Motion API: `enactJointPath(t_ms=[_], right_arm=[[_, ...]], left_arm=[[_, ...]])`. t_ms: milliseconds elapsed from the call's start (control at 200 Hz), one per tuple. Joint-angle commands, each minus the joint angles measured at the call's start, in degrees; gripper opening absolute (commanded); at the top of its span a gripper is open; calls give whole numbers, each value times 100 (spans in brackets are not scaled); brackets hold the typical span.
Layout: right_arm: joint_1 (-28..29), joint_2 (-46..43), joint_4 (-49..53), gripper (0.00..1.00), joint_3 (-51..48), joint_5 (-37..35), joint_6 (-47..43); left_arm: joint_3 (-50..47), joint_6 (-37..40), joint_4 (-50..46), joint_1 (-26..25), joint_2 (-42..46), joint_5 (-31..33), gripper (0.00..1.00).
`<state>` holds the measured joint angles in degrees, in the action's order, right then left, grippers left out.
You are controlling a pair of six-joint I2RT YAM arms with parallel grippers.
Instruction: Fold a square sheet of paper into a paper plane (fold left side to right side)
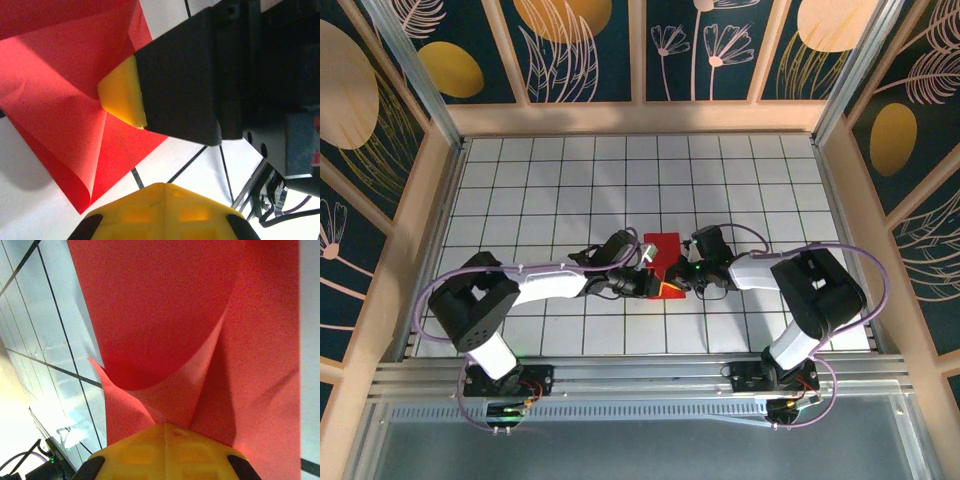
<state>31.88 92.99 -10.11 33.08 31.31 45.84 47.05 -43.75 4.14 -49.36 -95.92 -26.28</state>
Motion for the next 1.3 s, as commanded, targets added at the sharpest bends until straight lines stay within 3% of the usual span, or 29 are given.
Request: enactJointPath(t_ms=[0,611,1291], right_arm=[[29,53,513,0,-142,-195,31],[29,35,588,0,-161,-213,4],[38,74,581,0,-41,-170,-20]], left_arm=[[183,98,52,-21,-190,130,5],[60,235,-96,-21,-551,690,4],[-142,253,-158,-21,-654,845,3]])
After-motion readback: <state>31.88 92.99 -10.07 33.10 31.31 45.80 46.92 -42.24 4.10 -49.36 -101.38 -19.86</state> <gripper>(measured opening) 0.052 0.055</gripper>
